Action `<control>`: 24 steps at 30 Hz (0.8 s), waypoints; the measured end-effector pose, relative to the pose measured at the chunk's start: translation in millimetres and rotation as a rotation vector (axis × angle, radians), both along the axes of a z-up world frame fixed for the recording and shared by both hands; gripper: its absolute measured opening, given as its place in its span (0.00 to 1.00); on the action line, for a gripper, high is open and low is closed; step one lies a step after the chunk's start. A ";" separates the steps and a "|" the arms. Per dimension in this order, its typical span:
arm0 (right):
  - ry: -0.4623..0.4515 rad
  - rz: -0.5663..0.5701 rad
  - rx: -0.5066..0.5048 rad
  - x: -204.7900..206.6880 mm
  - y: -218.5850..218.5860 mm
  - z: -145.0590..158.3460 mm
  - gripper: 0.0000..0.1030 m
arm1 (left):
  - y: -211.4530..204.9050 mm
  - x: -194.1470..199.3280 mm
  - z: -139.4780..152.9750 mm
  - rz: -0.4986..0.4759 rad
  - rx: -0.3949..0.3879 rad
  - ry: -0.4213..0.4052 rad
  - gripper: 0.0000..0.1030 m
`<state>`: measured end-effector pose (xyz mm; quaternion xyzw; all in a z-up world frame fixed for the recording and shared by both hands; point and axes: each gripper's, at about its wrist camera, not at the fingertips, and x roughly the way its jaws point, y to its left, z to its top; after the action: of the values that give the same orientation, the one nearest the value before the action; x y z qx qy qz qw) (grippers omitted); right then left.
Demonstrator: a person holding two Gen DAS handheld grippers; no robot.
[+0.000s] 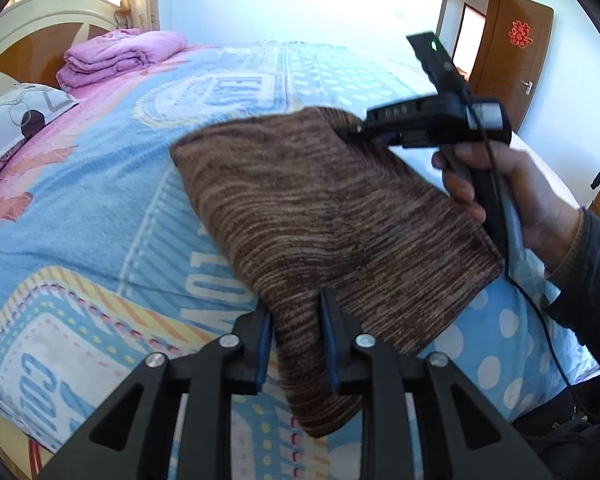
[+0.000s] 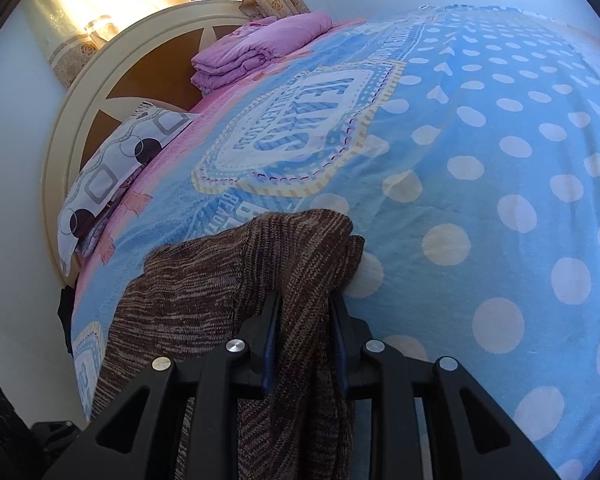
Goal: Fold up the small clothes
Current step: 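Lay the folded end down and open both grippers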
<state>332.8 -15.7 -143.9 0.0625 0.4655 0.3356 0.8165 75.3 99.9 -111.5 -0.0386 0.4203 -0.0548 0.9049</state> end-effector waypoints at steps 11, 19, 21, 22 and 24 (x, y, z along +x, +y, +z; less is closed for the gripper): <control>-0.122 -0.039 -0.045 -27.1 -22.8 28.4 0.26 | -5.3 -8.8 14.7 -0.027 0.074 -0.003 0.51; -0.217 0.137 -0.015 -106.1 -6.0 51.9 0.31 | 10.6 12.3 30.9 0.087 0.131 -0.142 0.70; -0.177 0.166 -0.041 -114.2 -0.9 39.0 0.31 | 16.3 31.0 15.2 0.129 0.176 -0.118 0.70; -0.168 0.162 -0.072 -117.4 -0.7 32.2 0.31 | 20.2 39.8 6.0 0.142 0.180 -0.100 0.70; -0.144 0.144 -0.139 -121.7 -5.5 17.0 0.31 | 24.5 49.3 -9.8 0.140 0.159 -0.066 0.71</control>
<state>211.1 -21.2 -126.8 -0.0521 0.4311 0.3637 0.8241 124.6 124.4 -121.3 0.0058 0.3897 0.0405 0.9200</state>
